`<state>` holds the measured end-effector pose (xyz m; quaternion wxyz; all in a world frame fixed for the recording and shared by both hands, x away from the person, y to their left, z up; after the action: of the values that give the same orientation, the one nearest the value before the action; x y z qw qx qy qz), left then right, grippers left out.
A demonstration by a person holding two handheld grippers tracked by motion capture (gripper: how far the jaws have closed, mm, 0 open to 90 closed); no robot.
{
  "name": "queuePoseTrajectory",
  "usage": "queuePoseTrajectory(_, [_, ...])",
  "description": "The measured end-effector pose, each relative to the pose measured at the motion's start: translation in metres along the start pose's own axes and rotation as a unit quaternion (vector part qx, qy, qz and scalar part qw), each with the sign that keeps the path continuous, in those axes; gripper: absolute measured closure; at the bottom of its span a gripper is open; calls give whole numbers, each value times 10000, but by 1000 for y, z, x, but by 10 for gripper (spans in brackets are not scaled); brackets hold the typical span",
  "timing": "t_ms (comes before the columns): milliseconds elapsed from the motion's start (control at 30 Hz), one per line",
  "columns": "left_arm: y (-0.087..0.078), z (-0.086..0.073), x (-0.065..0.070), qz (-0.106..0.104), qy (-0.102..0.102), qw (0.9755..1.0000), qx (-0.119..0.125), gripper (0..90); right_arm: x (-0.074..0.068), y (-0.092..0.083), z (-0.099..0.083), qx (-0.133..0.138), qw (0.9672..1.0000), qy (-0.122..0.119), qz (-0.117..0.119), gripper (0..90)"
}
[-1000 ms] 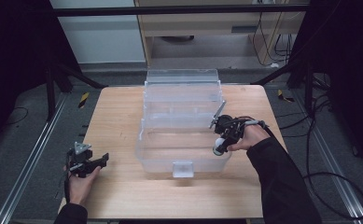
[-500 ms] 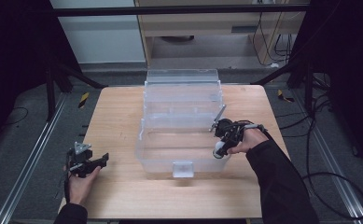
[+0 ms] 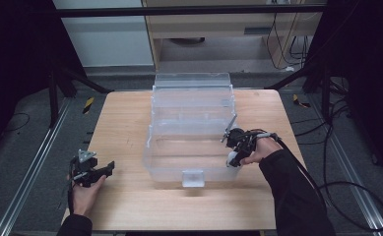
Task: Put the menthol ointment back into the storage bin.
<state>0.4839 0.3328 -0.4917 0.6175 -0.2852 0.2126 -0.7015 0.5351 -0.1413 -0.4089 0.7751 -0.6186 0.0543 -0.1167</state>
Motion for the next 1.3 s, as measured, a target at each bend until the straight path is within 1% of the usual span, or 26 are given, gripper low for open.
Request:
queuePoseTrajectory(33, [0,0,0,0,1,10000,1,304,0,0,0,-11,10000,-18,-5,500])
queuePoseTrajectory(133, [0,0,0,1,5,10000,-1,305,0,3,-1,16,10000,25,92,500])
queuePoseTrajectory(167, [0,0,0,0,4,10000,-2,304,0,4,-1,33,9999,-13,104,500])
queuePoseTrajectory(267, [0,0,0,2,4,10000,0,304,-1,7,-1,11,9999,-17,157,500])
queuePoseTrajectory(700, [0,0,0,0,3,10000,-6,305,-2,9,-1,12,9999,-21,125,495])
queuePoseTrajectory(767, [0,0,0,2,4,10000,-6,305,-2,8,-2,13,9999,-13,132,516])
queuePoseTrajectory(900, [0,0,0,3,6,10000,-10,304,-2,6,-2,34,9999,-13,129,513])
queuePoseTrajectory(1000, [0,0,0,2,5,10000,-9,305,-3,5,-2,45,9999,55,104,505])
queuePoseTrajectory(1067, [0,0,0,-5,-1,10000,-8,305,-4,-1,-3,156,9998,71,36,498])
queuePoseTrajectory(1100, [0,0,0,-5,-1,10000,-5,305,-4,-3,-4,219,9997,118,4,487])
queuePoseTrajectory(1167, [-1,0,0,-16,-1,10000,-6,308,-5,-10,-5,405,9989,198,-123,442])
queuePoseTrajectory(1200, [-1,0,0,-16,-1,10000,-6,309,-5,-10,-5,405,9989,198,-123,442])
queuePoseTrajectory(1233, [-1,0,1,-19,-6,10000,9,309,-5,-13,-6,537,9980,287,-185,425])
queuePoseTrajectory(1267, [-1,0,2,-34,-3,10000,14,318,-6,-22,-9,763,9958,360,-343,409])
queuePoseTrajectory(1300, [-2,0,2,-41,0,10000,14,321,-6,-25,-10,849,9947,407,-405,406])
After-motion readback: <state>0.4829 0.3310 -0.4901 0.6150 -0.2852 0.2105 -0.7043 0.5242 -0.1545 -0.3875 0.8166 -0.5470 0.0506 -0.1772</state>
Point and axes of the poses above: each handheld gripper's, and its own axes: y roughly forward along the jaws, z roughly out of its top, x roughly to its right, the point moved 2 cm from there along y, roughly forward along the jaws, and after that the axes turned 10 degrees about -y, right-handed, at the moved point
